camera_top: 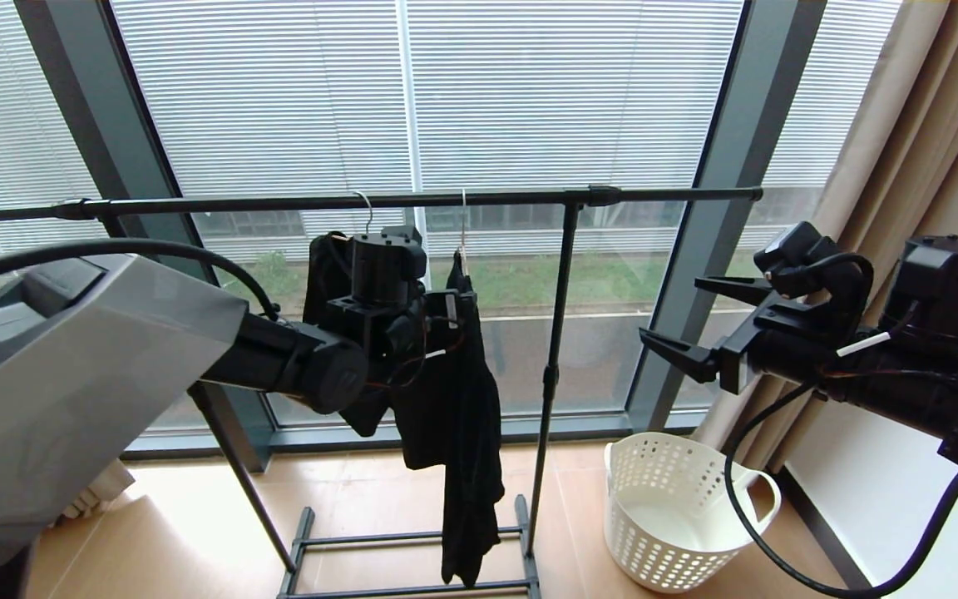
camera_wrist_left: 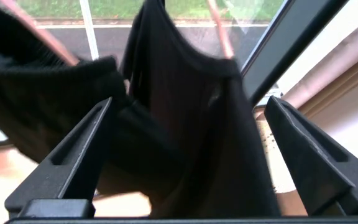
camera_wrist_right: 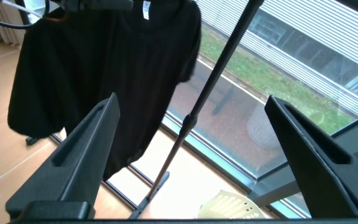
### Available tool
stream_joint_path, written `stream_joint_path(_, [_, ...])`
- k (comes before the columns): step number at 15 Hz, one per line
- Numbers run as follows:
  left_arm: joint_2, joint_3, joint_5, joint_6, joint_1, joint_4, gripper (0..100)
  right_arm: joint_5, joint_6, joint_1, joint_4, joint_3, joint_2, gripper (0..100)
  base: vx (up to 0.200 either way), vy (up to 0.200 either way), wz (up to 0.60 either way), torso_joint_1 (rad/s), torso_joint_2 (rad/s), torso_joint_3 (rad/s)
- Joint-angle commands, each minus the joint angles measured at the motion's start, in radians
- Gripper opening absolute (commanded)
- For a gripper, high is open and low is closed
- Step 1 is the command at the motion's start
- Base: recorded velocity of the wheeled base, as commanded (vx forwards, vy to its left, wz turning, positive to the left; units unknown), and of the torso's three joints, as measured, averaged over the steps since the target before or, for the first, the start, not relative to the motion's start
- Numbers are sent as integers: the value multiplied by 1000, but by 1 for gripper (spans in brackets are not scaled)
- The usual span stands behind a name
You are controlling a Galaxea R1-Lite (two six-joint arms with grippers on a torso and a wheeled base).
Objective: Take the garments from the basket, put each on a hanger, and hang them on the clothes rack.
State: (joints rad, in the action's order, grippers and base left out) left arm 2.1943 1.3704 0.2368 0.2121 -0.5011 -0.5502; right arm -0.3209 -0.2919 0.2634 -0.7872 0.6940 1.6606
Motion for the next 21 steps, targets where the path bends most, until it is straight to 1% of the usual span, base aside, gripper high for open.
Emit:
stream_joint_path(1, [-163, -126, 2, 0, -2, -2, 100, 0, -1, 4, 0, -7, -39, 100, 0, 0, 0, 0, 0, 0])
stream_joint_path(2, [-261, -238, 2, -2, -2, -4, 100, 0, -1, 4, -1, -2, -44, 100, 0, 0, 0, 0, 0, 0])
stream_joint_path(3, [-297, -281, 2, -4, -2, -5, 100, 0, -1, 4, -1, -1, -47, 100, 0, 0, 0, 0, 0, 0])
stream_joint_path(4, [-395, -421, 2, -5, -2, -11, 100, 2, -1, 7, 2, -4, -53, 100, 0, 0, 0, 0, 0, 0])
stream_joint_path(5, [-446, -491, 1, -5, -2, -23, 100, 5, -1, 17, 2, -8, -55, 100, 0, 0, 0, 0, 0, 0])
stream_joint_path(6, [-476, -539, 2, -4, -2, -42, 100, 17, -1, 30, 2, -13, -58, 100, 0, 0, 0, 0, 0, 0])
stream_joint_path(7, [-542, -656, -1, -5, 6, -123, 100, 62, 0, 34, 5, -31, -62, 100, 0, 0, 0, 0, 0, 0])
stream_joint_path(8, [-574, -734, -2, -7, 24, -181, 100, 80, 0, 36, 3, -71, -62, 100, 0, 0, 0, 0, 0, 0])
stream_joint_path(9, [-590, -791, -8, -11, 50, -214, 100, 91, 0, 34, 2, -105, -65, 100, 0, 0, 0, 0, 0, 0])
stream_joint_path(10, [-599, -873, -10, -36, 81, -260, 100, 117, 0, 33, -1, -160, -88, 100, 0, 0, 0, 0, 0, 0])
stream_joint_path(11, [-600, -907, -10, -53, 96, -272, 100, 126, 0, 28, 0, -183, -102, 100, 0, 0, 0, 0, 0, 0])
stream_joint_path(12, [-605, -969, -14, -85, 128, -297, 100, 131, 0, 7, 0, -229, -130, 100, 0, 0, 0, 0, 0, 0])
stream_joint_path(13, [-614, -996, -27, -89, 136, -304, 100, 131, 0, -7, 2, -258, -140, 100, 0, 0, 0, 0, 0, 0])
stream_joint_path(14, [-622, -1041, -54, -88, 138, -304, 100, 131, -1, -12, 2, -311, -154, 100, 0, 0, 0, 0, 0, 0])
stream_joint_path(16, [-623, -1110, -57, -88, 136, -303, 100, 132, 0, -13, 0, -372, -176, 100, 0, 0, 0, 0, 0, 0])
stream_joint_path(19, [-653, -1222, -63, -79, 136, -303, 100, 132, 0, -13, 3, -433, -217, 100, 0, 0, 0, 0, 0, 0])
stream_joint_path(21, [-709, -1343, -70, -23, 127, -304, 100, 129, 2, -10, 2, -524, -217, 100, 0, 0, 0, 0, 0, 0])
